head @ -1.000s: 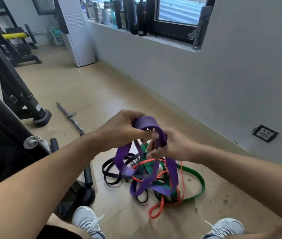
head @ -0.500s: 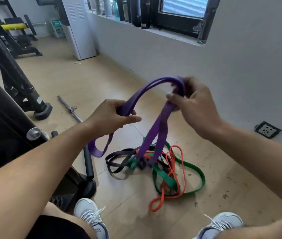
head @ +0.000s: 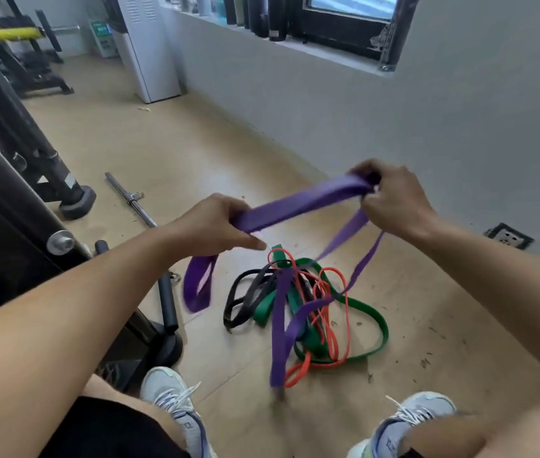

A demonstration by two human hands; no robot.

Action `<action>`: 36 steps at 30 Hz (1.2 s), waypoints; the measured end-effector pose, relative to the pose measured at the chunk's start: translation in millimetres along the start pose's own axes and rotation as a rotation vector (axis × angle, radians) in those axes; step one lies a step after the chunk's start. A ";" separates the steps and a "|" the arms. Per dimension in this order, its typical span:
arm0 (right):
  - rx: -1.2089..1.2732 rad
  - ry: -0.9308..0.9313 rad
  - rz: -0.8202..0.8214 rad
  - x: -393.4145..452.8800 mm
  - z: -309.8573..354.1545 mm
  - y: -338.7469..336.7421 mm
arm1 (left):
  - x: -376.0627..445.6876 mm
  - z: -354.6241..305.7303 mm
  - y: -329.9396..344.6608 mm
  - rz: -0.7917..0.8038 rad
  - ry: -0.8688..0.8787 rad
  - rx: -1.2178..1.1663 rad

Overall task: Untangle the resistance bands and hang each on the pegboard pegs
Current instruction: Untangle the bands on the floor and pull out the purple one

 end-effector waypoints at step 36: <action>0.214 -0.285 0.589 -55.3 63.5 96.0 | -22.6 7.0 75.4 0.614 -0.145 0.011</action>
Point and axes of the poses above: each hand's wrist, its own x-axis towards the middle knuckle, its own y-axis out of the palm, z = x × y, the point moved 10 cm from there along x, towards the middle knuckle, and after that the axes turned 11 degrees about -y, right-handed, at the moved point
